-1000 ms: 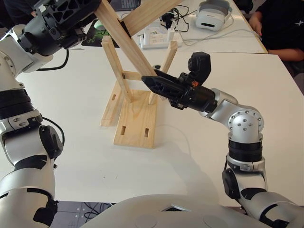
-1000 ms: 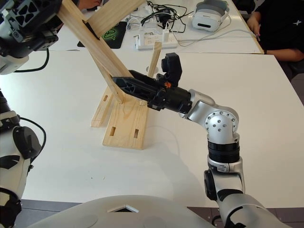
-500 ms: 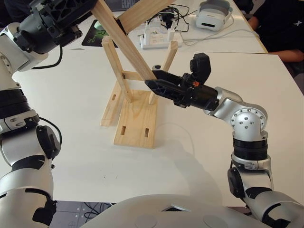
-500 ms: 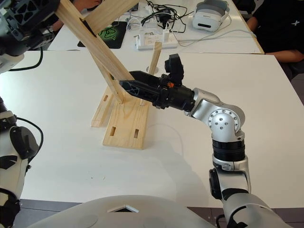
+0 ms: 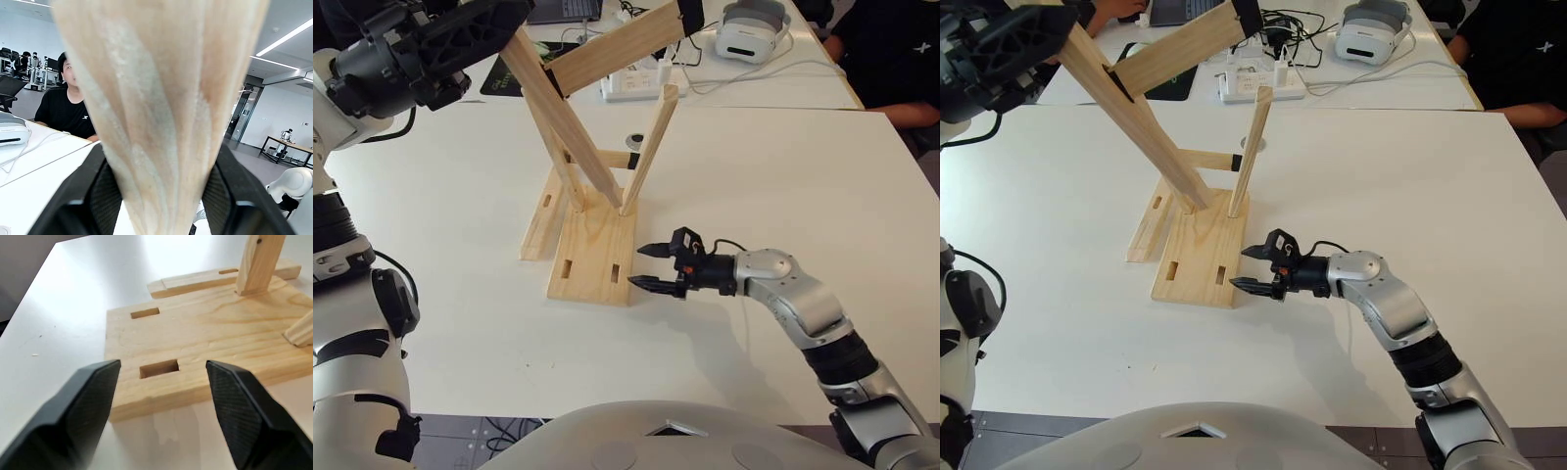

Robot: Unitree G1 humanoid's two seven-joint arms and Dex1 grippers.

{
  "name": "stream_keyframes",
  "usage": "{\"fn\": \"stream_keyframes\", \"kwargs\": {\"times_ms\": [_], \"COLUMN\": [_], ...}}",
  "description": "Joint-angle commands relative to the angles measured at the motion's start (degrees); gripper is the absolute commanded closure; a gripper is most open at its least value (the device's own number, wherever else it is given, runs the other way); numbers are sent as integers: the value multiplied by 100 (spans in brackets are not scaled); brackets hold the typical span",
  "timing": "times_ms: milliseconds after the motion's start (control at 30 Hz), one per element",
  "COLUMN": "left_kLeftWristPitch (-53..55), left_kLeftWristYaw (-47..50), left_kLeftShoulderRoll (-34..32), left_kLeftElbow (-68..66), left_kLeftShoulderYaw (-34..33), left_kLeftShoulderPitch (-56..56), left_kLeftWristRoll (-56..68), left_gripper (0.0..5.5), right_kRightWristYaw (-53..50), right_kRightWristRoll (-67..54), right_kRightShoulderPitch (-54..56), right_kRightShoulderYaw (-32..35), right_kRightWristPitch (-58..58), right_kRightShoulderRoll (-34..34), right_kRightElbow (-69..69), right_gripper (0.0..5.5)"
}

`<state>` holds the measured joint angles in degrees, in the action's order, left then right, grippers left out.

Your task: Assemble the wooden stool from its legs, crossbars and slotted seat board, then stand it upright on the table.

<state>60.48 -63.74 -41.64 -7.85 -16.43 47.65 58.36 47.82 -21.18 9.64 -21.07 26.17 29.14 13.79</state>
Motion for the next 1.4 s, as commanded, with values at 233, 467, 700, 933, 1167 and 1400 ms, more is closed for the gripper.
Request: {"fn": "stream_keyframes", "kwargs": {"times_ms": [233,467,700,933,1167,1400], "left_kLeftWristPitch": [-262,-394,-880,-1502,-2415,-2707], "left_kLeftWristYaw": [-414,-478,-486,-567,-637,-317], "left_kLeftShoulderRoll": [-228,-203,-271,-265,57,451], "left_kLeftElbow": [113,222,778,1093,834,1114], "left_kLeftShoulderYaw": [444,548,865,1135,1310,1198], "left_kLeftShoulderPitch": [-215,-301,-733,-1331,-1969,-2521], "left_kLeftWristRoll": [-473,-647,-1120,-1641,-2109,-1999], "left_gripper": [347,347,347,347,347,347], "right_kRightWristYaw": [-139,-535,-764,-335,154,452], "right_kRightWristRoll": [737,2337,3057,3111,2915,2835], "right_kRightShoulderPitch": [136,270,393,448,485,504], "right_kRightShoulderYaw": [-460,-1371,-1488,-1384,-1240,-1261], "right_kRightWristPitch": [-473,-954,-657,-932,-1066,-1113], "right_kRightShoulderRoll": [-414,-469,-428,57,395,443], "right_kRightElbow": [118,-452,-781,-857,-854,-840], "right_gripper": [226,226,226,226,226,226]}}
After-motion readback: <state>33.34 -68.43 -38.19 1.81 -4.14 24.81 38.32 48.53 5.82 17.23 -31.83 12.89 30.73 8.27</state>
